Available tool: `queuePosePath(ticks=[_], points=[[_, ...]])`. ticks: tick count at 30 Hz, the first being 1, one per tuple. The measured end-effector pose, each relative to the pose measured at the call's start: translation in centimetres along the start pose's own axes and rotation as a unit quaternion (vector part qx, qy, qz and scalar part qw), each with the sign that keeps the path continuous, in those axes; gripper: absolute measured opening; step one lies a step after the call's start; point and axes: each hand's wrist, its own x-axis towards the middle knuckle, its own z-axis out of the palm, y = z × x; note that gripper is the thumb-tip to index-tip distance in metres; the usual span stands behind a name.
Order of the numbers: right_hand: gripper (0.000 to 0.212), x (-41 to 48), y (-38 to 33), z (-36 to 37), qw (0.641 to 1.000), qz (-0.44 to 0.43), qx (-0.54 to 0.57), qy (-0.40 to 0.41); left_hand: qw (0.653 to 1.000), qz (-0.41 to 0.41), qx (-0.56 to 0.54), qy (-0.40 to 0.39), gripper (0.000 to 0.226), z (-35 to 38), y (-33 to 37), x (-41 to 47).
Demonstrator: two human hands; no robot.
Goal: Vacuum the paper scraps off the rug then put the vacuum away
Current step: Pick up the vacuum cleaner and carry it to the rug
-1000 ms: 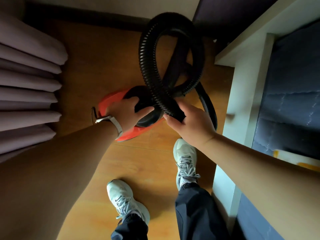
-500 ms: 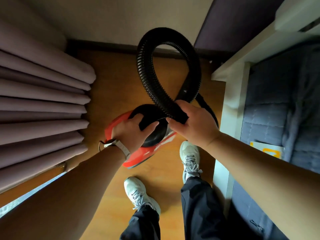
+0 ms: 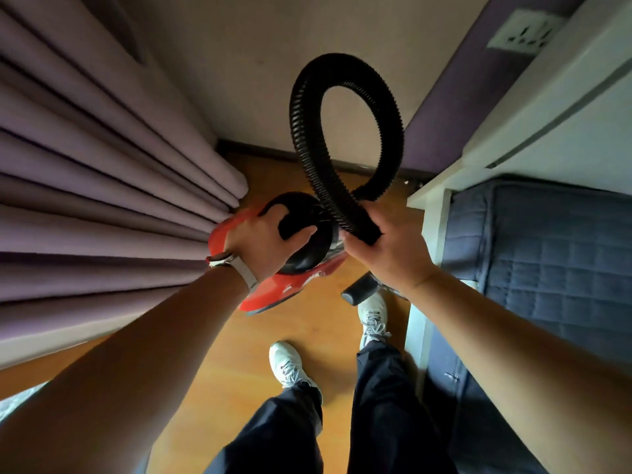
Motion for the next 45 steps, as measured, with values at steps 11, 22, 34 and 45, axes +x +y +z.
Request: queuePosePath(ticks=[11,22,34,45], points=[[0.035,-2.4,-14.8,-5.9,1.0,0.005,-0.01,0.023,0.998,0.012,-0.009,0.057,0.055,-16.3,0.1,-6.8],[0.032,-2.4,-21.0,-10.5,0.992,-0.126,-0.021,0.014,0.99,-0.103,-0.027,0.093,0.061,-24.8,2.6,-12.6],[0.04,-0.8,-24.2,-11.7,0.943,-0.296,0.071,-0.132,0.936,-0.321,-0.03,0.145,0.062,-27.5,5.4,-19.8],[0.037,-6.3,-31.8,-8.3,0.866,-0.419,0.077,-0.26,0.848,-0.474,-0.032,0.236,0.054,-28.5,7.5,-33.5]])
